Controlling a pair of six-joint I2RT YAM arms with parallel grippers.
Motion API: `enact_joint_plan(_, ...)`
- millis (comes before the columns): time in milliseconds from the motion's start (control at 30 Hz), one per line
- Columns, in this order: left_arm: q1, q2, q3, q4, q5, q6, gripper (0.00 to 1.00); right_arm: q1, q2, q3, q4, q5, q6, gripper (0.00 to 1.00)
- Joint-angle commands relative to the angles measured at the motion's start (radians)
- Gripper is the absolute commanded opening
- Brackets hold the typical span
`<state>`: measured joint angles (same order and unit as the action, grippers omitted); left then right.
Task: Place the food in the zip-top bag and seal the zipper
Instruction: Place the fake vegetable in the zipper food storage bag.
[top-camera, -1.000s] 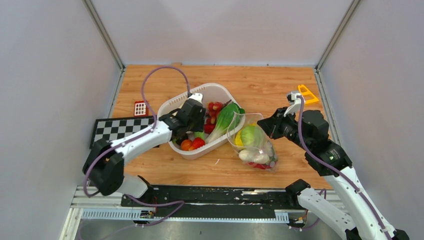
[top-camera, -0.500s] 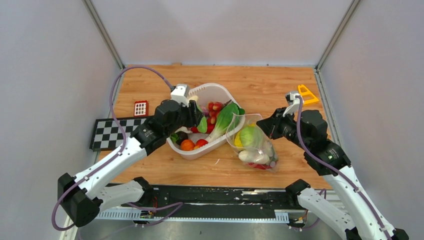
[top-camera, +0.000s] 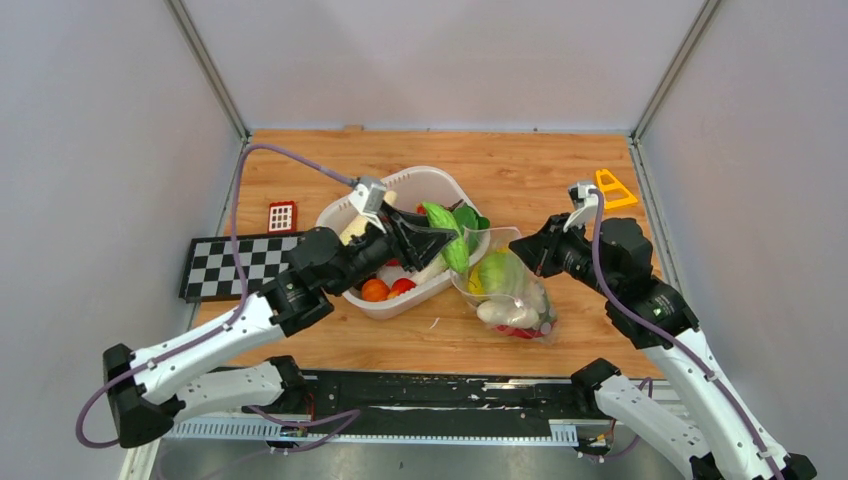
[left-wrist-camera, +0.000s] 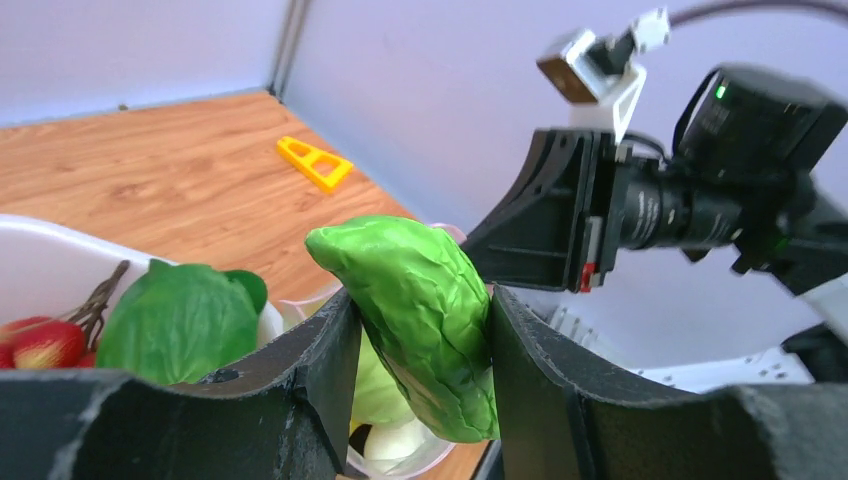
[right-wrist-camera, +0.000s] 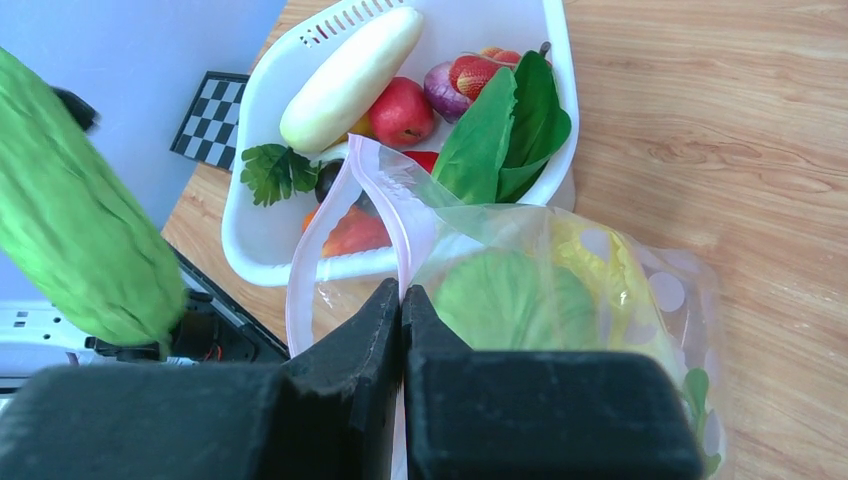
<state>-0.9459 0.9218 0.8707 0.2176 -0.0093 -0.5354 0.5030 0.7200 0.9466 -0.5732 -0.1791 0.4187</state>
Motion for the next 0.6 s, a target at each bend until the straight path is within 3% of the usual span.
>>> enact_joint_plan(0,-0.097,0.102,0.037,0.127,-0.039,0.123,0.51,0.003,-0.008,0.006,0.074,-0.029,0.029,0.04)
enact_joint_plan(133,-0.145,0.224,0.107,0.061,-0.104,0.241,0.52,0.003,-0.015,0.009,0.076,-0.04,0.037,0.04)
enact_joint_plan(300,-0.164,0.301,0.093,0.124,-0.177,0.314,0.52,0.003,-0.025,-0.001,0.09,-0.05,0.048,0.04)
enact_joint_plan(433,-0.197,0.347,0.158,0.026,-0.241,0.409,0.52,0.004,-0.018,-0.002,0.096,-0.064,0.052,0.04)
enact_joint_plan(567,-0.197,0.352,0.158,-0.079,-0.173,0.431,0.52,0.003,-0.026,0.001,0.085,-0.05,0.047,0.04)
